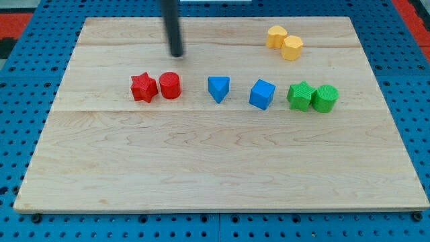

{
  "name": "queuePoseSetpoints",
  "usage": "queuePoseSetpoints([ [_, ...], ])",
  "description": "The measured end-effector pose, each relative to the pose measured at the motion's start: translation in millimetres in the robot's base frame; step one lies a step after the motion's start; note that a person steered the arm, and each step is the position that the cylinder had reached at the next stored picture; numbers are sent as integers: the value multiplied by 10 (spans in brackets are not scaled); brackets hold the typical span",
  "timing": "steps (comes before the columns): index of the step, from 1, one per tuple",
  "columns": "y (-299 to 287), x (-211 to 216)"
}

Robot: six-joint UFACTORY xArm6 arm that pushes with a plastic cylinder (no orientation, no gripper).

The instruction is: Push the yellow heart in between the blue blocks

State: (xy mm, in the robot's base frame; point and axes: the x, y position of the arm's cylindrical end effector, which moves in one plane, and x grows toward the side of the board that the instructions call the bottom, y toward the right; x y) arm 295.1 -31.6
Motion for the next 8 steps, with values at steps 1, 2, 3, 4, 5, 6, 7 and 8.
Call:
queuePoseSetpoints([
  [1, 602, -46],
  [2, 1017, -330],
  [3, 930, -1012],
  [4, 1447, -885],
  [5, 1682, -412],
  [6, 1491, -137],
  [7, 1351, 155],
  [8, 1273, 365],
])
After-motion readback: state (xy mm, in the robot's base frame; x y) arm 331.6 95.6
